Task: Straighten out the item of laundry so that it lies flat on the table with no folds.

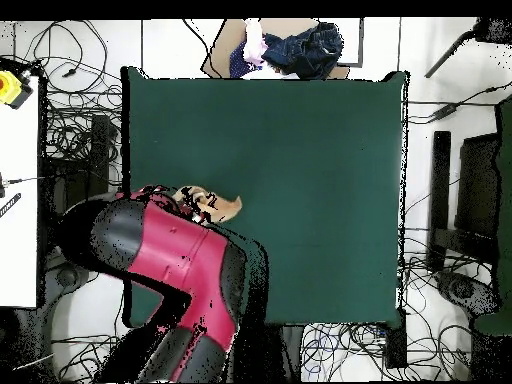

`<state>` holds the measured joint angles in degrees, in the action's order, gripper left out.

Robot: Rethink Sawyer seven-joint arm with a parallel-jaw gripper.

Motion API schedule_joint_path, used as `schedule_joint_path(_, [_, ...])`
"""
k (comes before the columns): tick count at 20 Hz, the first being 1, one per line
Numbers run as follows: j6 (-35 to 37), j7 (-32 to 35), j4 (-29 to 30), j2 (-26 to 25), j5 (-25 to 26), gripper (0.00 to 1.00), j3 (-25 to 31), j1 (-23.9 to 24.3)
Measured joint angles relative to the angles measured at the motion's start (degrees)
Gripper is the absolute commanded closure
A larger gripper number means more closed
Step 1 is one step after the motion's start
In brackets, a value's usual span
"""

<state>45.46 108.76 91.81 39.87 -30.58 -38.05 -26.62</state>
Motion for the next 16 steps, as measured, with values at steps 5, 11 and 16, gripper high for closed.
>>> schedule_joint_path(5, [2.0,3.9,0.8,2.8,0.0,1.0,-1.3,-2.2])
schedule_joint_path(11, [2.1,4.6,3.8,7.3,0.0,1.0,-2.5,-2.7])
schedule_joint_path(16, [-0.8,4.6,7.0,10.3,0.0,1.0,-2.5,-2.6])
